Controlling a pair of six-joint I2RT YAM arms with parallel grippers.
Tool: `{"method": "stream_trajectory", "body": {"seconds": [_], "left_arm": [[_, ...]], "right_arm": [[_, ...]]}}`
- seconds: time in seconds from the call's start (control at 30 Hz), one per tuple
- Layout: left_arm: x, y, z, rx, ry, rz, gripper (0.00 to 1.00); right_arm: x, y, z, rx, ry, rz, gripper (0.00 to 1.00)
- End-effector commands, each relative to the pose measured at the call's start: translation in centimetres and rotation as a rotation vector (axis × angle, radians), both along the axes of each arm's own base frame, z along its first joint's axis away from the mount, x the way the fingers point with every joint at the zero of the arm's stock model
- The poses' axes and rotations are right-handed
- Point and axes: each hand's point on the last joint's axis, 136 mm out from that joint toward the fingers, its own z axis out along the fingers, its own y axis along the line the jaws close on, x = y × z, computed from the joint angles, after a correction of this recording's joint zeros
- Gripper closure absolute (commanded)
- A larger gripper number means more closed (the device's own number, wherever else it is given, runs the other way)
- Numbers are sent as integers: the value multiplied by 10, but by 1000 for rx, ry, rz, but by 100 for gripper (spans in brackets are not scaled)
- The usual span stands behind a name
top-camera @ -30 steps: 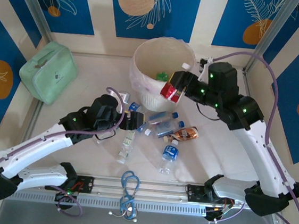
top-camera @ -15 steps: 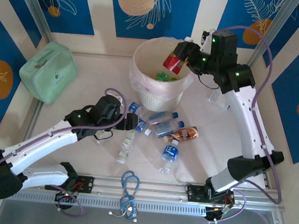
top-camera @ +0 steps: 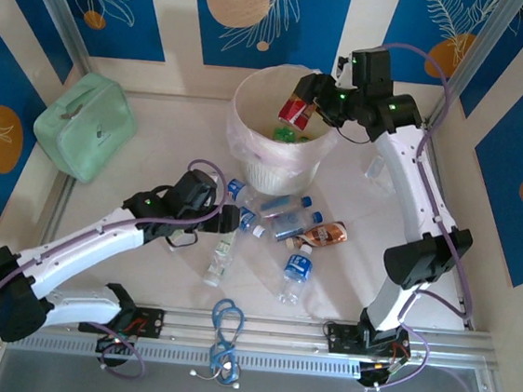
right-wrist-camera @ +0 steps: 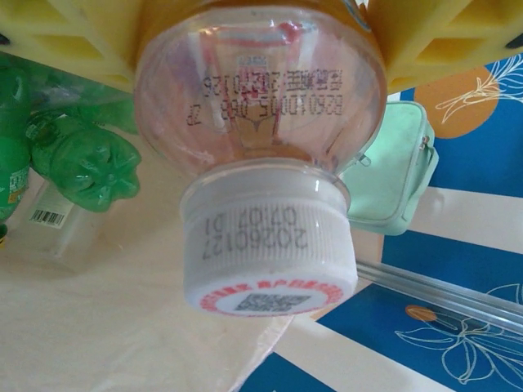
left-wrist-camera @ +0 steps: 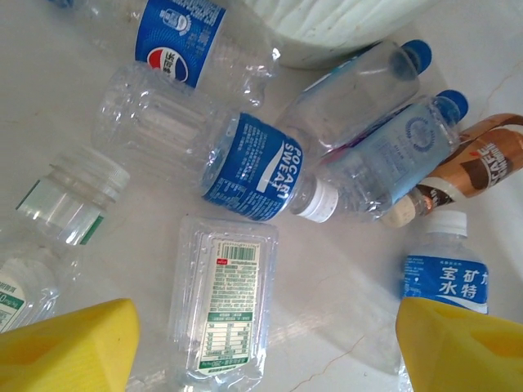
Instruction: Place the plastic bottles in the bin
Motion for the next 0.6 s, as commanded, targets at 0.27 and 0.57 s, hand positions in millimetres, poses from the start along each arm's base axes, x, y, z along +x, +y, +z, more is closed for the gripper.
{"method": "stream_trajectory", "body": {"seconds": [0.27,0.57], "left_arm": [[-11,13,-25,74,74,-7,19],[-14,13,-36,92,101,-15,19]], "right_arm": [[10,5,-10,-14,31,50,32],[12,4,-16,-18,50,52,28]]}}
